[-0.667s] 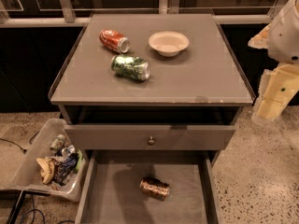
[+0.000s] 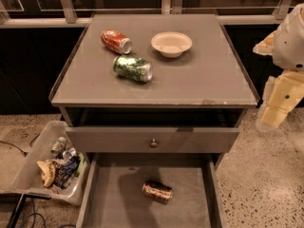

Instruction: Pick orange can from middle drawer and place on counter

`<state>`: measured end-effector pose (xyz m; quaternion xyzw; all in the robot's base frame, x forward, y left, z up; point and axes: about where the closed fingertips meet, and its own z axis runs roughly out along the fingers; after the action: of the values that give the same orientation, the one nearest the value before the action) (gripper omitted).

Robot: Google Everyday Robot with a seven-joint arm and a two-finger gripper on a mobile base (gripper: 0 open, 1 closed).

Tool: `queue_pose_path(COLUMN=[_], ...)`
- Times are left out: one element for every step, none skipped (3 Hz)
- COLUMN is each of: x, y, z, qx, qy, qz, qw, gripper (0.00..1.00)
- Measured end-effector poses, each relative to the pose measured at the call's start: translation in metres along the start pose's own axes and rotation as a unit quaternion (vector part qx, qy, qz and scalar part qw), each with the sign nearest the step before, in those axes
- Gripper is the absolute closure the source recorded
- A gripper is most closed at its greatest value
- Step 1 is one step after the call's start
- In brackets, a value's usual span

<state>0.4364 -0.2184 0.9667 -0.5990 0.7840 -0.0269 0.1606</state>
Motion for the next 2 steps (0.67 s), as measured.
queue_pose_path(x=[0.006,0.014], y=[0.011,0.020], z=[0.021,0.058], qx=[-0.001,0.006], qy=[-0.027,-0.080], qz=[-0.009,-0.024], qw=[0.9996,0.9965], gripper=[0.00,0.00])
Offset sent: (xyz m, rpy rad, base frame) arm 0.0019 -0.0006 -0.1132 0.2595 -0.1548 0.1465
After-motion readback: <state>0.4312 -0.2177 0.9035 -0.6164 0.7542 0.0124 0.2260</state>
